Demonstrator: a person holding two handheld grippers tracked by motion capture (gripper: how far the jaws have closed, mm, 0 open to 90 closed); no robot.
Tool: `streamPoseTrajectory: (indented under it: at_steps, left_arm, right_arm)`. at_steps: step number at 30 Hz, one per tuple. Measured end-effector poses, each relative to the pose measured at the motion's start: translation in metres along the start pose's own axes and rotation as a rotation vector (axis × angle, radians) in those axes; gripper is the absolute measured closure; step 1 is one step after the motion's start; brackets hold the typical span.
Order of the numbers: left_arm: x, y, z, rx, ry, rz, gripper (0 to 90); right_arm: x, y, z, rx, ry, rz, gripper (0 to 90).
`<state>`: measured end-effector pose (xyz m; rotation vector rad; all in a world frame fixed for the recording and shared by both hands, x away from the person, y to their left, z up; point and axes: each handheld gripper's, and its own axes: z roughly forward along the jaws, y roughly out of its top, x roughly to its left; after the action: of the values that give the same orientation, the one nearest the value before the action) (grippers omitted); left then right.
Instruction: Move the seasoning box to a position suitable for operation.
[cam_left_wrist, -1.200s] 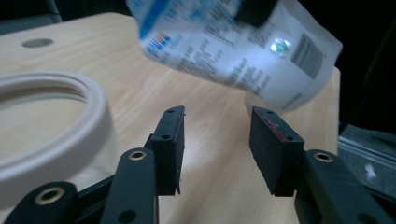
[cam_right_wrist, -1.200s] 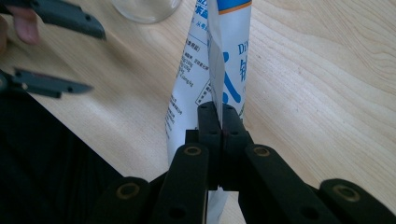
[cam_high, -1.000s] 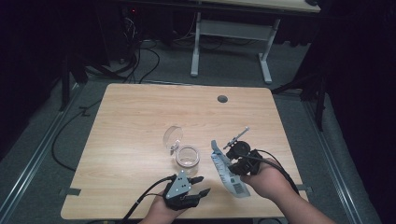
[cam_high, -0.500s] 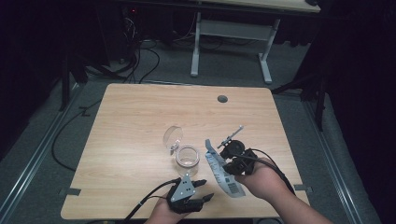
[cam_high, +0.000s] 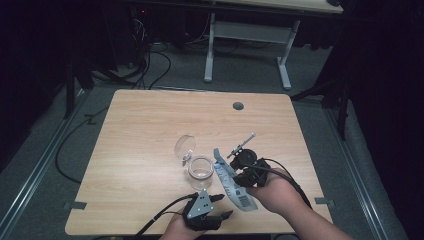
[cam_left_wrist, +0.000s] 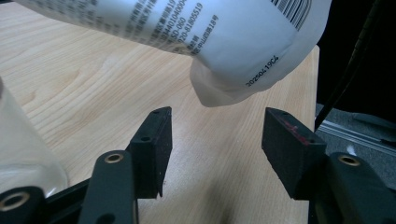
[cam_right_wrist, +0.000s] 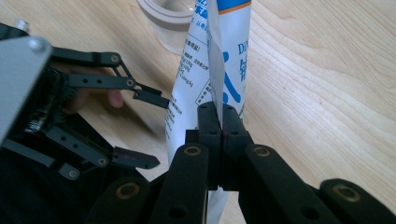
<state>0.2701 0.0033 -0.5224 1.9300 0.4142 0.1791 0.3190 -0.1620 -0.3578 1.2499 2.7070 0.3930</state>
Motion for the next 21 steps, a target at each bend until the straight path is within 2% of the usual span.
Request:
streamPoseTrajectory:
  at_steps: [5,14,15,16,17,21]
  left_arm:
    - [-0.001,0.002,0.005,-0.011,0.0,-0.004,40.0]
    - [-0.008,0.005,0.018,-0.02,0.006,0.021,38.3]
    - [-0.008,0.004,0.019,-0.018,0.012,0.024,38.3]
    - [-0.007,0.004,0.02,-0.017,0.019,0.026,38.3]
    - [-0.007,0.003,0.021,-0.015,0.029,0.027,38.3]
    - [-0.006,0.004,0.022,-0.019,0.044,0.025,38.2]
  right_arm:
    - [0.003,0.003,-0.002,-0.008,0.007,-0.006,90.0]
    - [0.007,0.008,-0.001,-0.001,0.022,-0.01,90.0]
    - [0.01,0.008,-0.001,0.012,0.021,0.02,90.0]
    - [0.011,0.008,-0.001,0.016,0.02,0.028,90.0]
    - [0.009,0.009,0.001,0.002,0.023,-0.006,89.9]
    - [0.009,0.009,0.002,0.0,0.027,-0.006,90.0]
